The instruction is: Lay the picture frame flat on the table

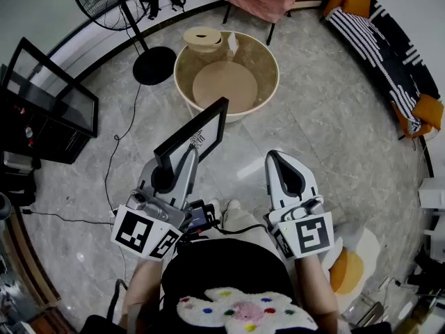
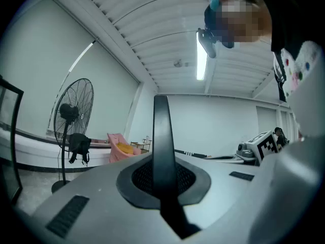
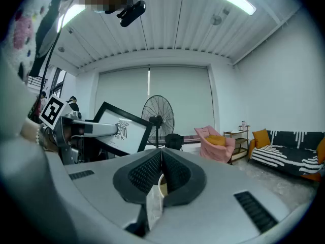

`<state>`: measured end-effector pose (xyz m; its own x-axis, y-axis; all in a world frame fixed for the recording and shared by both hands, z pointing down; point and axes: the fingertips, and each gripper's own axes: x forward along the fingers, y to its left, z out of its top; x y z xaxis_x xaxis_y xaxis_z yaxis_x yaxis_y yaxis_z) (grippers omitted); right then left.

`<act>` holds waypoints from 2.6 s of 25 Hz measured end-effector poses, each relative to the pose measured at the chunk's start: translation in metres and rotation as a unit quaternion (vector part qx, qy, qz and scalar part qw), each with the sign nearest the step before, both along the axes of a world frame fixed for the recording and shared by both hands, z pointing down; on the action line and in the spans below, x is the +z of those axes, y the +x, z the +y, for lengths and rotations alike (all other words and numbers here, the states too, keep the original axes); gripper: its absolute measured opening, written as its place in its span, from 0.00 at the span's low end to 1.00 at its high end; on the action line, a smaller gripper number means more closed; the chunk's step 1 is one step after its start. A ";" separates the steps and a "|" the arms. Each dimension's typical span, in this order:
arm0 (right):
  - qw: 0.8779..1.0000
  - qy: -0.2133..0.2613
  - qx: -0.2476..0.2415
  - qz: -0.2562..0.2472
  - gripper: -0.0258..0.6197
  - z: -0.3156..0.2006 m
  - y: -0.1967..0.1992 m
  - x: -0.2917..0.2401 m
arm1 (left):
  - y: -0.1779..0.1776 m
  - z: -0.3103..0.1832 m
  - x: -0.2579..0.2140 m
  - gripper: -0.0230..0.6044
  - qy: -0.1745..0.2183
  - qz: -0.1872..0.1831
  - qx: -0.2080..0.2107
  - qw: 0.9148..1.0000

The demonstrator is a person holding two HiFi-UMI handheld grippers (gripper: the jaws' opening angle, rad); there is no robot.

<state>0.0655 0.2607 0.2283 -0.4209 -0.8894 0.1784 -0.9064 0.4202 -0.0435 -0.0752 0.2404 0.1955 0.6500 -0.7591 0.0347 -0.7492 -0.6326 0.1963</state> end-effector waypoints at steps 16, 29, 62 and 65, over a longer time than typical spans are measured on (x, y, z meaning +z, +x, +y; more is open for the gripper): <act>1.000 -0.003 0.006 -0.011 0.09 -0.007 -0.010 0.000 | -0.009 -0.003 0.005 0.08 0.001 -0.004 0.007 1.000; 1.000 0.014 0.025 -0.011 0.09 -0.008 -0.028 -0.010 | -0.029 -0.007 0.001 0.08 0.021 -0.004 0.021 1.000; 0.999 -0.007 -0.010 -0.048 0.09 -0.225 0.027 0.012 | 0.024 -0.201 0.019 0.08 0.014 -0.019 -0.026 0.999; 0.999 -0.008 -0.024 -0.044 0.09 -0.249 0.032 0.013 | 0.028 -0.222 0.019 0.08 0.013 -0.019 -0.038 0.999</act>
<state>0.0972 0.0114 0.2413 -0.4771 -0.8654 0.1534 -0.8779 0.4612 -0.1284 -0.0468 0.0182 0.2147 0.5897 -0.8068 0.0377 -0.8013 -0.5786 0.1519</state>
